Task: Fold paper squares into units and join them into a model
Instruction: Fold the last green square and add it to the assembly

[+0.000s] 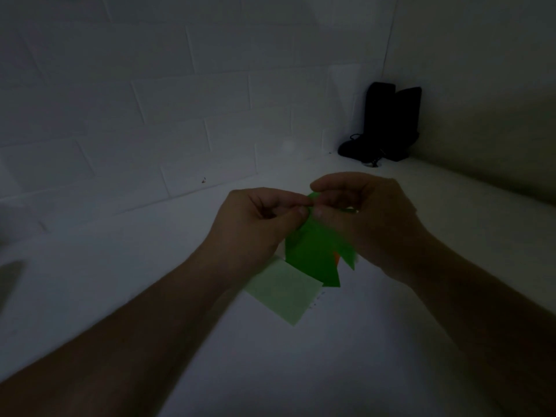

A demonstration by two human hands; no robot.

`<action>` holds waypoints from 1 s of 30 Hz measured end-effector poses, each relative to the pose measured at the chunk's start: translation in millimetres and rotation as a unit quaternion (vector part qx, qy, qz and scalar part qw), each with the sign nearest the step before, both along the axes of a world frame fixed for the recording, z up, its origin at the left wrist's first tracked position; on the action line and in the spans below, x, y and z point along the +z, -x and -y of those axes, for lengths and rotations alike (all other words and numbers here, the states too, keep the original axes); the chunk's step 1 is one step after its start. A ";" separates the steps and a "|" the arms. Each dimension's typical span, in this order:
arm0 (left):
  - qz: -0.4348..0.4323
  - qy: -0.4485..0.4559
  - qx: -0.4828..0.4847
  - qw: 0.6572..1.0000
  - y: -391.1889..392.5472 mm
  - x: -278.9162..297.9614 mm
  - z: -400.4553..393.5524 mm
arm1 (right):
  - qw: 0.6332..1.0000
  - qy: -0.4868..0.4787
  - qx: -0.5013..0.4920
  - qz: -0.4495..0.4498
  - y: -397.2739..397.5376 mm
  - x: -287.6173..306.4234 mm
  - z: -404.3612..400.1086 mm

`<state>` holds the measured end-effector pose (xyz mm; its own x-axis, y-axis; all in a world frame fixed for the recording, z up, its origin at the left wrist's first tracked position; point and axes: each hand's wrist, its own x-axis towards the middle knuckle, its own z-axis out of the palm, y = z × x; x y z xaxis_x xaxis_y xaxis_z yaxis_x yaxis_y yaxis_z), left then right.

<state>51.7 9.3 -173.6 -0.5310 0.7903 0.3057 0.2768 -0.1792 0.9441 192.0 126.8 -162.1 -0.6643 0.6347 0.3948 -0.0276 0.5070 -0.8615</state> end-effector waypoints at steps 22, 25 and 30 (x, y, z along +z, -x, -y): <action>0.014 0.018 -0.008 1.000 5.4 -1.8 -2.3 | 0.994 0.104 0.026 0.005 0.5 -2.0 -7.2; 0.019 0.018 -0.009 1.000 6.5 -1.2 -2.4 | 0.991 0.126 0.033 -0.008 1.1 -2.2 -8.7; 0.005 0.020 0.005 1.000 11.2 -1.3 -3.4 | 0.986 0.163 0.033 -0.030 -0.6 1.1 -11.4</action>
